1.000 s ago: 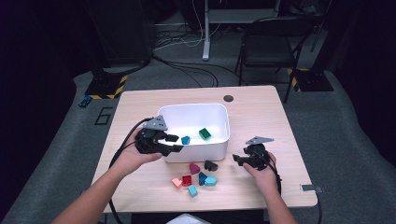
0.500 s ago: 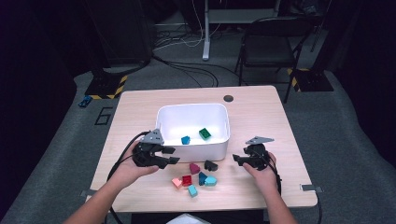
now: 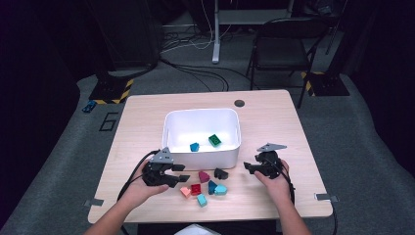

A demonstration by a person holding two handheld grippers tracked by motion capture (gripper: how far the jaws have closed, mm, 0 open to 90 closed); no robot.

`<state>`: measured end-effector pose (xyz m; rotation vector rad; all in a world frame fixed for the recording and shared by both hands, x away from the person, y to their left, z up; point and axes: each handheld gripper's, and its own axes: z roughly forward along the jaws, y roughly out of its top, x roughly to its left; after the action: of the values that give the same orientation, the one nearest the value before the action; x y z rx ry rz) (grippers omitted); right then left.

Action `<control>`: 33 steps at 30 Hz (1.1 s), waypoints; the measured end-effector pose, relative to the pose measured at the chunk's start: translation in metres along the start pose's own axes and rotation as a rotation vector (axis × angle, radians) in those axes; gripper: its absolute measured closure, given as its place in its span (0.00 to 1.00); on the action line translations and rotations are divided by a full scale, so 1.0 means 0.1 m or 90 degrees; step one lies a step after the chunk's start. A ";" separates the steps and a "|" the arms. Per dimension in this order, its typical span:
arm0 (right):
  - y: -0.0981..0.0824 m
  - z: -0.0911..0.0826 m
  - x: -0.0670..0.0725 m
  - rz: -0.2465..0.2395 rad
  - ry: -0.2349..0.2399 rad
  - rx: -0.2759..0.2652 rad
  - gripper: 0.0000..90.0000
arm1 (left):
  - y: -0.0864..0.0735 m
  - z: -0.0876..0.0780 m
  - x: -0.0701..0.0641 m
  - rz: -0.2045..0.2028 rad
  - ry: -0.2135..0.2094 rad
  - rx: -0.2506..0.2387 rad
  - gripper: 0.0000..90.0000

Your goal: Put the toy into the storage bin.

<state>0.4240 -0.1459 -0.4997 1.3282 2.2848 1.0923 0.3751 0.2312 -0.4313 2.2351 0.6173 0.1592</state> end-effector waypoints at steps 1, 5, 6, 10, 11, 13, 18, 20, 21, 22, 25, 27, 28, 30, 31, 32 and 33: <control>0.00 0.00 0.00 0.004 0.000 0.001 0.43 | -0.01 0.01 0.00 0.001 0.001 0.004 0.59; 0.00 0.00 0.00 0.002 0.000 0.000 0.43 | -0.10 0.07 0.00 -0.003 0.015 0.010 0.58; 0.00 0.00 0.00 0.000 0.000 0.001 0.43 | -0.12 0.07 0.01 -0.004 0.012 0.014 0.58; 0.00 0.01 0.00 -0.002 0.000 0.003 0.43 | -0.20 0.13 0.02 -0.021 0.006 0.014 0.57; 0.00 0.01 0.00 -0.001 0.000 0.003 0.43 | -0.21 0.14 0.02 -0.024 0.005 0.015 0.56; 0.00 0.01 0.01 0.001 0.000 0.003 0.43 | -0.24 0.16 0.02 -0.030 -0.002 0.018 0.56; 0.00 0.02 0.00 -0.005 -0.001 0.001 0.43 | -0.32 0.23 0.02 -0.044 -0.011 0.019 0.53; 0.00 0.02 0.00 -0.001 -0.001 0.004 0.43 | -0.34 0.26 0.02 -0.046 -0.016 0.022 0.52; -0.01 0.02 0.00 -0.002 0.000 0.004 0.43 | -0.35 0.27 0.01 -0.046 -0.017 0.024 0.52; -0.01 0.02 0.00 -0.001 -0.001 0.004 0.43 | -0.36 0.29 0.01 -0.045 -0.016 0.025 0.52; -0.01 0.02 0.00 -0.002 -0.001 0.004 0.43 | -0.38 0.33 -0.01 -0.048 -0.024 0.031 0.52; -0.01 0.02 0.00 -0.001 0.000 0.004 0.43 | -0.40 0.36 -0.03 -0.044 -0.021 0.034 0.52; 0.00 0.02 0.00 -0.001 0.001 0.005 0.43 | -0.41 0.36 -0.03 -0.042 -0.022 0.036 0.52; -0.01 0.02 0.00 -0.001 0.000 0.006 0.43 | -0.42 0.38 -0.04 -0.037 -0.017 0.037 0.53; -0.01 0.02 0.00 -0.001 0.000 0.006 0.43 | -0.43 0.38 -0.05 -0.038 -0.017 0.042 0.53; -0.01 0.02 -0.01 -0.003 0.001 0.005 0.43 | -0.44 0.39 -0.05 -0.040 -0.016 0.042 0.53; -0.01 0.02 -0.01 -0.002 0.001 0.005 0.43 | -0.45 0.40 -0.04 -0.039 -0.020 0.044 0.53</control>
<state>0.4251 -0.1457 -0.5014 1.3268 2.2943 1.0848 0.3662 0.2279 -0.4909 2.2772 0.6834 0.0726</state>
